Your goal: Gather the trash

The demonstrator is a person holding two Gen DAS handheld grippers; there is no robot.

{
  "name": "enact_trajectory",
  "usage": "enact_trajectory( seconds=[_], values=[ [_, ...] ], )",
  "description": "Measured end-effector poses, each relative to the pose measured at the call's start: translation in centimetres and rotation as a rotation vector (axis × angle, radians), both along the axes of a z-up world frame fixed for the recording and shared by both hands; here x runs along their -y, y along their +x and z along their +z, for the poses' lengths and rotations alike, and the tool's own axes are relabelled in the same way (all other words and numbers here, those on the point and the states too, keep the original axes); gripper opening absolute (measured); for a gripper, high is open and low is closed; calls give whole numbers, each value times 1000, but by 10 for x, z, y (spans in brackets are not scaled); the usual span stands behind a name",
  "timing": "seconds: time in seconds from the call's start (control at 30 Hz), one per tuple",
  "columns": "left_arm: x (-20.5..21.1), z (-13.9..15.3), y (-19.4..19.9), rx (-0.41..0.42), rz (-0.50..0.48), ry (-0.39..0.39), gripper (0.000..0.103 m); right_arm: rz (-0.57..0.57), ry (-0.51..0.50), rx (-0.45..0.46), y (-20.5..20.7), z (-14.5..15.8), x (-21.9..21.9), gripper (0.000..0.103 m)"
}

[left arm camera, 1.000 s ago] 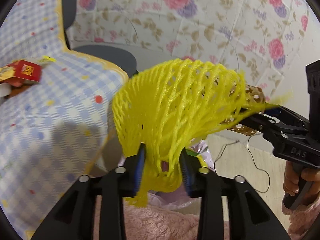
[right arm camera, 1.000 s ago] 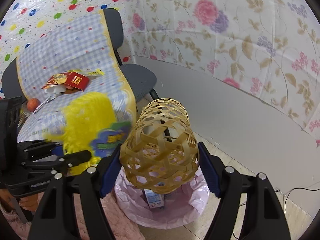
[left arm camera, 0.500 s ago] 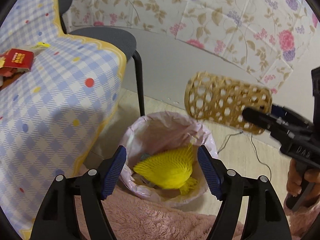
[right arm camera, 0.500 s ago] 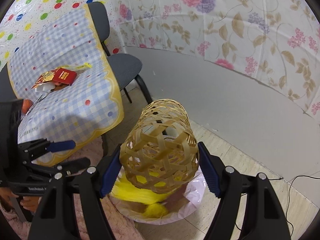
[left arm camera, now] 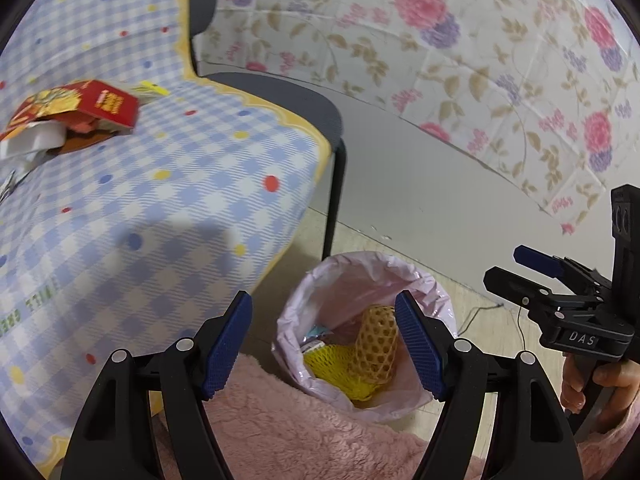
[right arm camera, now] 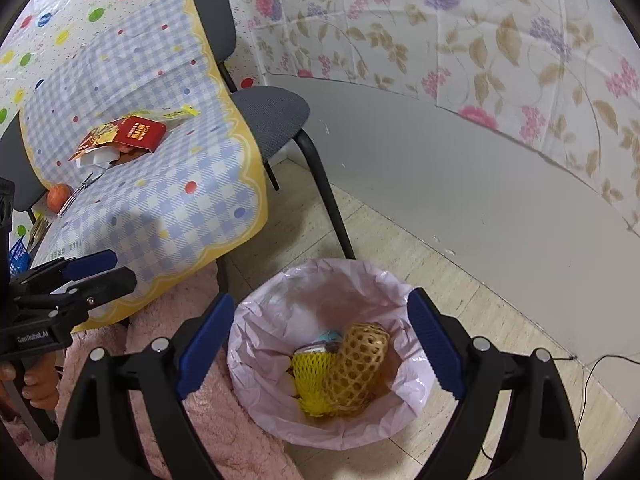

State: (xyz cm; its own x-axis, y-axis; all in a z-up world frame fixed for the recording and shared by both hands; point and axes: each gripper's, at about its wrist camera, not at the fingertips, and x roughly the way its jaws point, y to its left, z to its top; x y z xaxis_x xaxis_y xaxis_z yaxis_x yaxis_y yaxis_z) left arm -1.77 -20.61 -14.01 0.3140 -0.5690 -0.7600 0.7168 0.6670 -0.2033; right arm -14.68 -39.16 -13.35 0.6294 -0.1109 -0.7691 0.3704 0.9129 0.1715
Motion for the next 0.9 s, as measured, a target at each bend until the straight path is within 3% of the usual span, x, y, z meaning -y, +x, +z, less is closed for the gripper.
enact_trajectory(
  seconds=[0.47,0.9],
  values=[
    [-72,21,23,92,202,-5,74,192,-34,58,66,28,-57,86],
    [-174,42,74,179,493,-3,74,388,-146,147,147,62,-127,83]
  ],
)
